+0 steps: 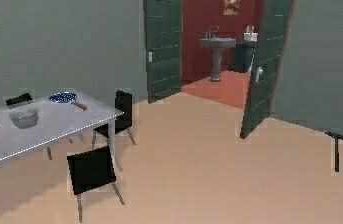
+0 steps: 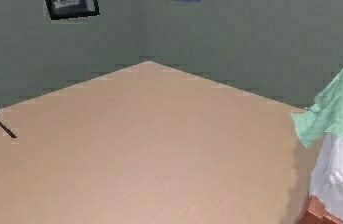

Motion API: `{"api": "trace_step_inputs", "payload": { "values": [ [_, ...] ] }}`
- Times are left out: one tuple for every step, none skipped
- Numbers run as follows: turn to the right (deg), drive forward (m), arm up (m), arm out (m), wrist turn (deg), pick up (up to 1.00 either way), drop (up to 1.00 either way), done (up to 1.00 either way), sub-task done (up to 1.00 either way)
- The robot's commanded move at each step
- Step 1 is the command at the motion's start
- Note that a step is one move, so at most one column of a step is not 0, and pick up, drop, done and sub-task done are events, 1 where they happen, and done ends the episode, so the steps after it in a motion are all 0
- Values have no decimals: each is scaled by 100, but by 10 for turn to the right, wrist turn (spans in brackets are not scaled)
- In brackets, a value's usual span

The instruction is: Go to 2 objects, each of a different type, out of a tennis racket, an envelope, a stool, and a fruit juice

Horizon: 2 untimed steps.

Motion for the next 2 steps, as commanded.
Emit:
{"api": "trace_step_inputs", "payload": {
  "values": [
    [30, 0, 0, 0, 0, 0, 0, 0, 0],
    [0, 95, 0, 0, 0, 0, 0, 0, 0]
  ]
}}
